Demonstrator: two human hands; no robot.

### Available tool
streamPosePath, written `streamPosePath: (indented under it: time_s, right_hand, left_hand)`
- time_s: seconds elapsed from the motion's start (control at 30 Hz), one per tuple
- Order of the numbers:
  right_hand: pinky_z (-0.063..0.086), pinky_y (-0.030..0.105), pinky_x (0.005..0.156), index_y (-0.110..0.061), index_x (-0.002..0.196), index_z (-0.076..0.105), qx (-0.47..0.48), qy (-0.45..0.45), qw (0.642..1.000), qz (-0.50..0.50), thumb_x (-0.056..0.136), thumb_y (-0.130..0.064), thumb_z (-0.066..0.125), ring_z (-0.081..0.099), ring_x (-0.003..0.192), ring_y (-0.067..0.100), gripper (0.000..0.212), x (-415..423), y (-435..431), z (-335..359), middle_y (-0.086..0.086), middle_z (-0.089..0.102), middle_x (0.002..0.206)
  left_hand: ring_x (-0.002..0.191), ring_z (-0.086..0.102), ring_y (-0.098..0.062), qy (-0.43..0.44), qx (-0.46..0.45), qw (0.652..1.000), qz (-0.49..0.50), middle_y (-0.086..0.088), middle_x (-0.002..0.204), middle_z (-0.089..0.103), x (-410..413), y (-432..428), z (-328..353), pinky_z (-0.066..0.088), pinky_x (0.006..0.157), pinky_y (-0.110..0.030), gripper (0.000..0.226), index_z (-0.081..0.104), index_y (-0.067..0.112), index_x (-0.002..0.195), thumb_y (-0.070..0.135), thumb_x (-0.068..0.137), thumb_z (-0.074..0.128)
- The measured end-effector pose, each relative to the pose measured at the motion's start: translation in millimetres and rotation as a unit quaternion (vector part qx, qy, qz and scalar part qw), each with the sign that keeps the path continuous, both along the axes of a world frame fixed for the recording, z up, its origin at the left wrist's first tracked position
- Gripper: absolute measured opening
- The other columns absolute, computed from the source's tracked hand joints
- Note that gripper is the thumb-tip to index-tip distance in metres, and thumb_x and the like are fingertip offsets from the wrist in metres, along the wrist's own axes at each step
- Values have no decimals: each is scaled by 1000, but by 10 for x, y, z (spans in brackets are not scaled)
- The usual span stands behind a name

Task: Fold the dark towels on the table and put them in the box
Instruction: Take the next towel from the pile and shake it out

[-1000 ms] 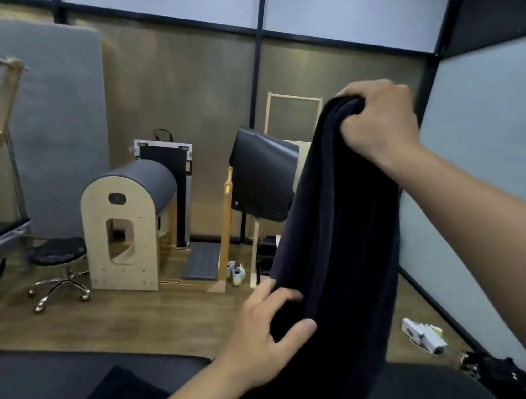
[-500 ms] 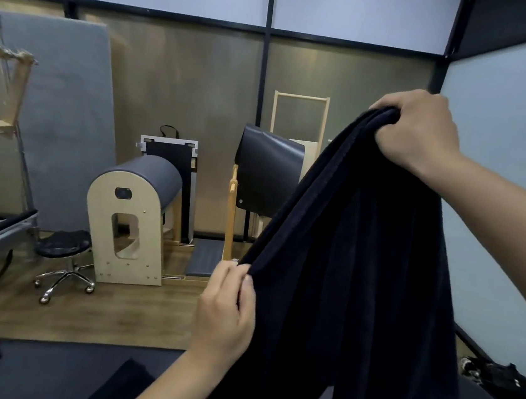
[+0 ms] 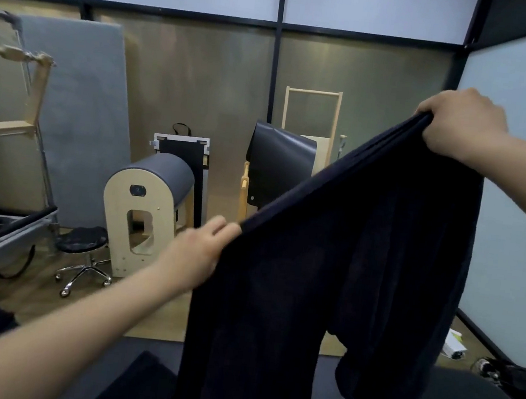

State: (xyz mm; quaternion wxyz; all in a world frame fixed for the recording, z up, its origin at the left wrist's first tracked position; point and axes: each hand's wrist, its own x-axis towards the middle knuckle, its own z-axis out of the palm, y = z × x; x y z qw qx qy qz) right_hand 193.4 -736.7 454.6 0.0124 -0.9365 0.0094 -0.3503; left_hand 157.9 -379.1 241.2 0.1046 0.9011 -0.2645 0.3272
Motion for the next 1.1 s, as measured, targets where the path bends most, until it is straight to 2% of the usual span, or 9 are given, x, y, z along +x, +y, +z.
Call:
streamPosePath:
  time_s: [0.1, 0.2, 0.33, 0.47, 0.67, 0.77, 0.87, 0.97, 1.1]
  right_hand:
    - [41, 37, 69, -17, 87, 67, 33, -31, 999, -20, 74, -3, 52, 52, 77, 38, 24, 60, -98, 143, 15, 54, 82]
    - [47, 42, 75, -17, 86, 61, 80, -85, 993, -16, 78, -6, 54, 54, 82, 41, 15, 114, -129, 202, 14, 50, 83]
    - [48, 47, 90, -19, 113, 69, 148, -78, 984, -56, 80, -5, 56, 58, 100, 47, 38, 154, -312, 174, 24, 60, 106]
    - [47, 48, 93, -18, 117, 66, 174, -106, 978, -39, 81, -9, 56, 56, 107, 49, 38, 139, -249, 250, 25, 59, 112]
    - [46, 44, 90, -28, 116, 68, 167, 27, 983, -71, 82, -21, 61, 59, 107, 42, 35, 201, -248, -58, 20, 59, 116]
    - [43, 35, 75, -20, 93, 70, 146, 66, 985, -60, 82, -33, 63, 60, 83, 32, 19, 204, -141, -135, 12, 66, 85]
    - [41, 32, 69, -18, 90, 68, 87, 86, 990, -73, 81, -47, 65, 62, 78, 27, 31, 112, -48, -158, 5, 69, 68]
    - [40, 33, 69, -19, 97, 66, -16, 77, 994, -71, 79, -39, 66, 59, 82, 30, 27, -72, 171, -257, 7, 57, 82]
    - [50, 26, 55, -15, 85, 67, -53, 233, 963, 120, 76, -21, 63, 65, 67, 20, 11, -510, 605, -573, -1, 64, 63]
  left_hand:
    - [104, 59, -49, -112, -43, 982, 144, -23, 129, 55, 420, 404, 1358, 49, 89, -56, 61, 40, 14, 138, -7, 82, 46]
    - [106, 54, -46, -220, -98, 948, 207, -28, 122, 50, 442, 373, 2479, 45, 96, -48, 47, 59, 0, 126, -9, 81, 44]
    - [87, 58, -50, -172, 221, 930, 239, -25, 116, 47, 236, 157, 2810, 50, 74, -55, 29, 59, -1, 117, -3, 89, 49]
    - [89, 60, -51, -190, 69, 940, 276, -35, 103, 60, 120, -11, 3219, 47, 67, -48, 34, 62, -5, 114, -8, 86, 43]
    - [77, 53, -40, -89, 235, 913, 321, -13, 81, 41, 232, 124, 2945, 42, 63, -39, 23, 69, 13, 111, 12, 94, 53]
    - [76, 53, -41, -82, 119, 927, 345, -18, 84, 50, 282, 160, 2844, 44, 64, -37, 26, 70, 10, 96, 3, 81, 50]
    - [69, 57, -37, -2, -123, 943, 308, -21, 86, 60, 340, 125, 2761, 51, 61, -34, 36, 70, 15, 89, 1, 75, 40]
    - [36, 52, -23, 143, -414, 879, 187, -11, 74, 54, 393, -17, 2744, 43, 36, -20, 33, 62, 14, 85, 2, 88, 32]
    - [71, 72, -38, 219, -502, 835, 41, -25, 86, 68, 380, -283, 2703, 62, 58, -49, 37, 65, 5, 85, -8, 94, 31]
